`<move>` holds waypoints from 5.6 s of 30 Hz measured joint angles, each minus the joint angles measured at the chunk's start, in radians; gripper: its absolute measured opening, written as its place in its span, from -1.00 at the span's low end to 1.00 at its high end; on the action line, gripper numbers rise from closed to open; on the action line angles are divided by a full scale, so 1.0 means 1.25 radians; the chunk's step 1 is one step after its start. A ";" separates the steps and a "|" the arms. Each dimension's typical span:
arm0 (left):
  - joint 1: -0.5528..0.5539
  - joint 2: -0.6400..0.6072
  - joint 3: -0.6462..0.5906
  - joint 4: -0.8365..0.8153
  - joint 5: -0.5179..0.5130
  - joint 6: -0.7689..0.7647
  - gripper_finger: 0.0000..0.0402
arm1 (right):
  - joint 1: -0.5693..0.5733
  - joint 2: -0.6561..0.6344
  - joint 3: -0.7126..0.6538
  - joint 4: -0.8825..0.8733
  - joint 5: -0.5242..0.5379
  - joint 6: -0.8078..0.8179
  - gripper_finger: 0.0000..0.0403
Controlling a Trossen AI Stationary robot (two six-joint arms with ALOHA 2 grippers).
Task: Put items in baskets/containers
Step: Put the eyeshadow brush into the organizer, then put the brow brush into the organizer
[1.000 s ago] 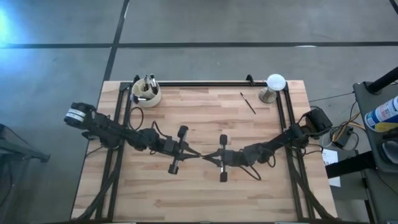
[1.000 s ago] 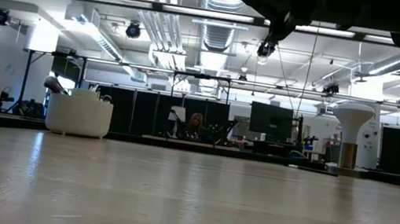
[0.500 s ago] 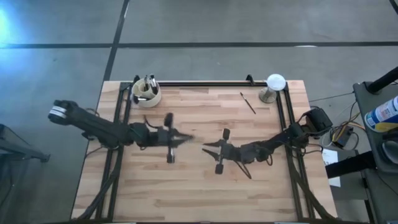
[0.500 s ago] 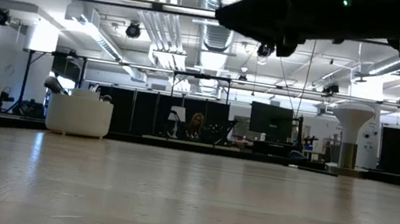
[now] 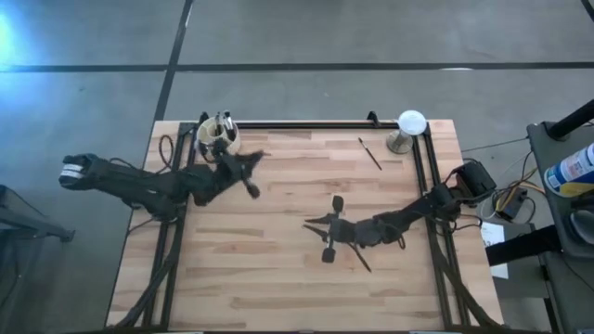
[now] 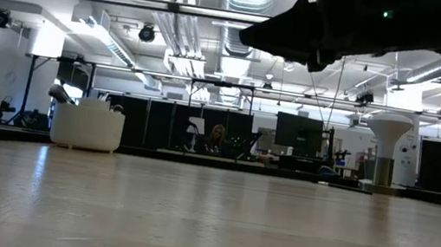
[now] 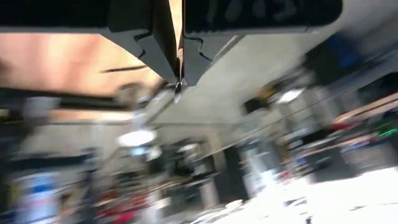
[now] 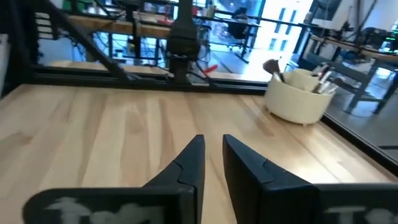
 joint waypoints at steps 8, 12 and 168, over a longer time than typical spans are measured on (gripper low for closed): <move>0.151 -0.047 -0.051 -0.094 -0.098 -0.065 -0.99 | 0.000 0.000 0.000 -0.013 0.002 0.003 -0.89; 0.236 -0.071 -0.086 -0.104 -0.124 -0.095 -0.99 | -0.001 0.000 0.000 -0.013 0.002 0.003 -0.92; 0.223 0.577 -0.300 0.930 0.664 -0.298 -0.34 | -0.280 -0.245 -0.298 -0.201 -0.150 0.408 -0.93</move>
